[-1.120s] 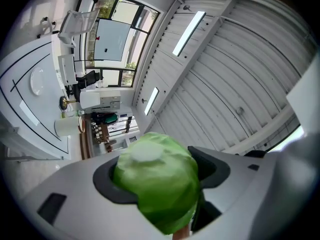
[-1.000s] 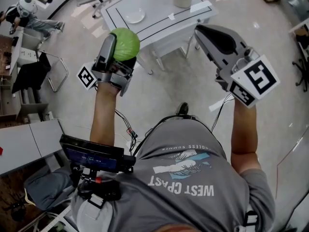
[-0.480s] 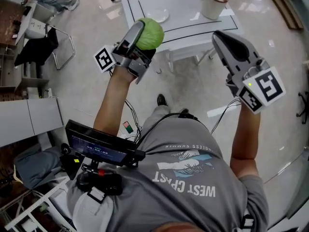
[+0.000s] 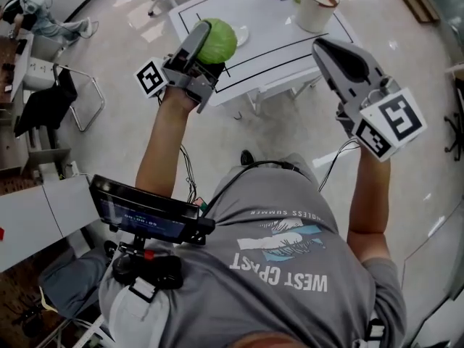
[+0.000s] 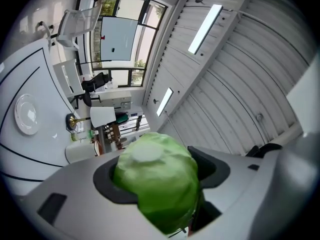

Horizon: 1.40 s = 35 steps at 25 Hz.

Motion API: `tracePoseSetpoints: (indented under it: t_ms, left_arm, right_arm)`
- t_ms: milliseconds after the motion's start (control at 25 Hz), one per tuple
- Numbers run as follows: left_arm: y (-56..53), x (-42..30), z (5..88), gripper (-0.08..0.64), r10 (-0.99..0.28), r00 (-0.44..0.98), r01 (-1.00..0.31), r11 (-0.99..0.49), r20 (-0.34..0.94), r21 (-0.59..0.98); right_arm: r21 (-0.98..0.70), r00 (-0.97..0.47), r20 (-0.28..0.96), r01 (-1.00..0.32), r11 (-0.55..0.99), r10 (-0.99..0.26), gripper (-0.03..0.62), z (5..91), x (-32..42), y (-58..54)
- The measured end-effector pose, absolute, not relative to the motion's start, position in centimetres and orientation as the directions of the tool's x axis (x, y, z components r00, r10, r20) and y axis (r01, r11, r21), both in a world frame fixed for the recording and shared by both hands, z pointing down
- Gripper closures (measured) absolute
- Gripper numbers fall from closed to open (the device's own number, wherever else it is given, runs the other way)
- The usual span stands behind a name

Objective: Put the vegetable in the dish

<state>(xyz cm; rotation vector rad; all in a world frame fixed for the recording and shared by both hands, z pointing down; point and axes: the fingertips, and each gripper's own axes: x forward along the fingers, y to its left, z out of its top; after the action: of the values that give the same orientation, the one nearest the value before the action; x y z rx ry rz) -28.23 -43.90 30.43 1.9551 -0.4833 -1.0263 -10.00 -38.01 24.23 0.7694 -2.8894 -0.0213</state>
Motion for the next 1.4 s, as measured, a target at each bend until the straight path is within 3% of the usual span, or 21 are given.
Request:
tracePoseSetpoints:
  t_ms: [640, 1040, 1400]
  left_arm:
    - [-57.5, -27.7, 41.9, 0.249, -0.764, 0.575, -0.025, -0.375, -0.294, 0.927]
    - [-60.2, -29.3, 51.6, 0.249, -0.807, 0.588, -0.136, -0.164, -0.053, 0.977]
    - [-66.0, -32.0, 63.0, 0.249, -0.739, 0.651, -0.246, 0.013, 0.175, 0.969]
  right_arm:
    - [0.036, -0.834, 0.194, -0.520, 0.853, -0.517, 0.583, 27.0, -4.8, -49.8]
    - [-0.032, -0.821, 0.249, -0.538, 0.843, -0.514, 0.583, 28.7, -4.1, -50.7]
    - [-0.097, -0.761, 0.299, -0.624, 0.775, -0.576, 0.582, 32.5, -4.8, -54.9]
